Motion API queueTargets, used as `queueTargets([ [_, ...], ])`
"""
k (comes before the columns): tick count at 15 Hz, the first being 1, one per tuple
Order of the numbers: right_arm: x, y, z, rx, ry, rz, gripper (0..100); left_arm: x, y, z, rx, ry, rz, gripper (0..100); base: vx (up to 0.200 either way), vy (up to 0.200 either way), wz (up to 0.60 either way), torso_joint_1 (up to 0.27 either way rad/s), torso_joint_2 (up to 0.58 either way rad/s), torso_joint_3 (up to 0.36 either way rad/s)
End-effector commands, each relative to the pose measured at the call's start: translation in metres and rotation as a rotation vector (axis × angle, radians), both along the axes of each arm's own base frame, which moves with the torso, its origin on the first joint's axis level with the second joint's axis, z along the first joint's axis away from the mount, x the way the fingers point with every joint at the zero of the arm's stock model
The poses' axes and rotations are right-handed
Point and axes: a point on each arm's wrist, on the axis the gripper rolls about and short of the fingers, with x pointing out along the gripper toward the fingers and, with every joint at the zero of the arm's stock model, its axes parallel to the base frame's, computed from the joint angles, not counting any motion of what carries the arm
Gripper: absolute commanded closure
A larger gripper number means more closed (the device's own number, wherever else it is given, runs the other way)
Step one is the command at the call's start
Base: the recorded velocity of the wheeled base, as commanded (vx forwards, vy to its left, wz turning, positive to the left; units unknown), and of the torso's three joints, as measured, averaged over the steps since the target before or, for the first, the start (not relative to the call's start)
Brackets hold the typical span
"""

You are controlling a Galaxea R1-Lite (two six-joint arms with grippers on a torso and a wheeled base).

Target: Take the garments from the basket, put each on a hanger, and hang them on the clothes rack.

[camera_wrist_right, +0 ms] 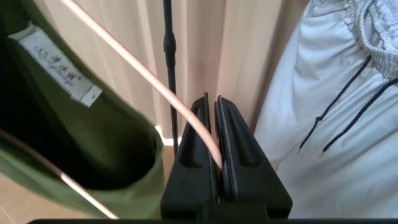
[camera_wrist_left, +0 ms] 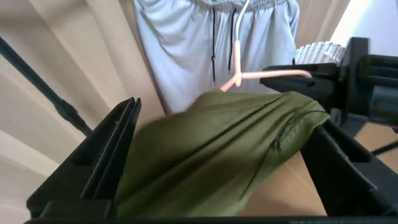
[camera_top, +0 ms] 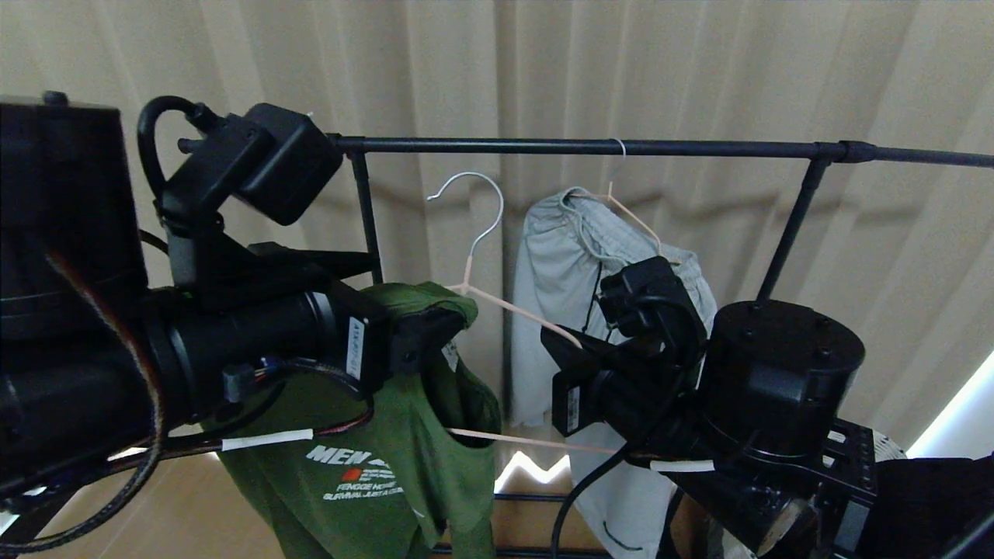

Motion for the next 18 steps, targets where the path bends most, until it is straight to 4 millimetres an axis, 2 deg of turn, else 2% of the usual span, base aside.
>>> queueTargets([
  [1,-0.002,-0.003,0.004,0.014,-0.011,-0.002,100,-0.008,0.01,0.006,-0.012,-0.03,0.005,0,0.0,0.0,0.0,0.0,0.0,0.0],
  [3,-0.002,-0.005,0.006,0.02,-0.016,-0.005,100,-0.009,0.015,0.005,-0.004,-0.035,0.02,0,0.0,0.0,0.0,0.0,0.0,0.0],
  [6,-0.003,-0.014,0.008,0.021,-0.017,-0.021,100,-0.005,0.025,-0.01,0.102,-0.062,0.042,0,0.0,0.0,0.0,0.0,0.0,0.0],
  [9,-0.001,-0.02,0.014,0.037,-0.03,-0.034,100,-0.008,0.026,-0.017,0.158,-0.102,-0.025,0,0.0,0.0,0.0,0.0,0.0,0.0],
  [13,-0.003,-0.026,0.018,0.048,-0.037,-0.024,100,-0.013,0.03,-0.013,0.172,-0.145,-0.066,0,0.0,0.0,0.0,0.0,0.0,0.0],
  [15,0.0,-0.044,0.017,0.011,-0.059,-0.037,100,-0.014,0.038,-0.012,0.161,-0.156,-0.045,0,0.0,0.0,0.0,0.0,0.0,0.0],
  [18,0.0,-0.068,0.018,-0.037,-0.141,0.048,100,-0.013,0.047,-0.009,0.163,-0.183,-0.098,0,0.0,0.0,0.0,0.0,0.0,0.0],
])
